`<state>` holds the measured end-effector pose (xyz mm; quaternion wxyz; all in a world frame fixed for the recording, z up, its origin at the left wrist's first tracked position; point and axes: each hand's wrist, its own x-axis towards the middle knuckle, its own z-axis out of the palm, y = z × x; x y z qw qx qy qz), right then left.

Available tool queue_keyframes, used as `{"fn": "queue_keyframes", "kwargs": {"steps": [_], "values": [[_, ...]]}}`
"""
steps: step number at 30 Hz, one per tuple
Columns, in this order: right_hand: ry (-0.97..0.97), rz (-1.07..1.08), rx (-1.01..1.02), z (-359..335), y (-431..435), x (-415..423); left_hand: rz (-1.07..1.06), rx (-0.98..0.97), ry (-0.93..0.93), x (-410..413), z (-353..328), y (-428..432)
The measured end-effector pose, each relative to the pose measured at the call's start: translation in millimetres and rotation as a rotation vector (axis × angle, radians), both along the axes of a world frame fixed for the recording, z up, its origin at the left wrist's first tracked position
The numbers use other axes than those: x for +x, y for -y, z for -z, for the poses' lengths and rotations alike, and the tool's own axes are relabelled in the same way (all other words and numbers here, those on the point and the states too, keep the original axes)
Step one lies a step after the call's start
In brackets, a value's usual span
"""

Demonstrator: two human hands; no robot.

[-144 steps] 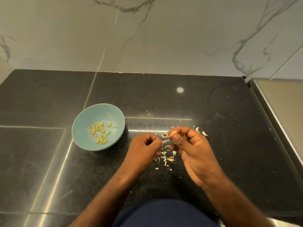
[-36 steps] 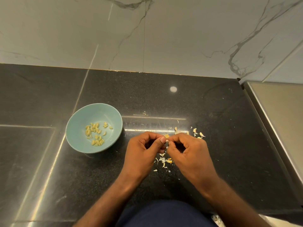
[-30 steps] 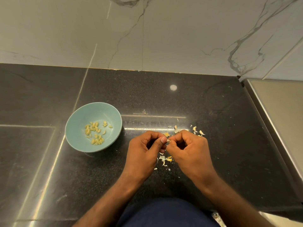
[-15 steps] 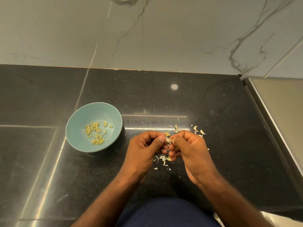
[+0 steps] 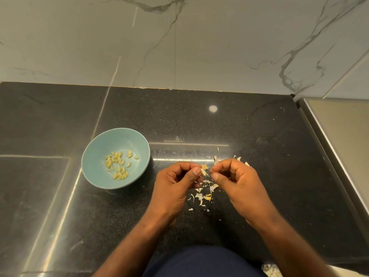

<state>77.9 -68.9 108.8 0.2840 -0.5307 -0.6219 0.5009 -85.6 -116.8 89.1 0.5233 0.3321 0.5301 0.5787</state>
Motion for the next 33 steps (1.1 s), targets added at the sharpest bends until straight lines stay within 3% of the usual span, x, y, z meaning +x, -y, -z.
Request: {"fn": "queue_keyframes", "kwargs": {"steps": [3, 11, 13, 16, 19, 21, 25, 29, 33], "values": [[-0.007, -0.074, -0.037, -1, 4, -1, -0.003, 0.019, -0.124, 0, 0, 0], [0.180, -0.232, 0.200, 2, 8, -9, 0.020, 0.027, -0.268, 3, 2, 1], [0.080, -0.209, 0.043, 1, 8, -10, 0.039, 0.053, -0.274, 1, 1, 1], [-0.258, -0.088, -0.284, -1, 9, -14, 0.103, 0.096, -0.183, 4, -9, 1], [-0.412, -0.027, -0.419, -2, 8, -15, 0.202, 0.146, -0.152, 7, -17, 3], [-0.411, -0.047, -0.427, -1, 7, -13, 0.230, 0.163, -0.250, 6, -17, 2], [-0.313, -0.106, -0.410, 3, 6, -10, 0.244, 0.219, -0.703, -2, -4, -4], [-0.291, -0.128, -0.332, 11, 10, -10, 0.286, 0.238, -1.005, -6, -1, -6], [-0.143, -0.160, -0.073, 17, 11, -13, 0.258, 0.212, -1.011, -5, -1, -6]]}}
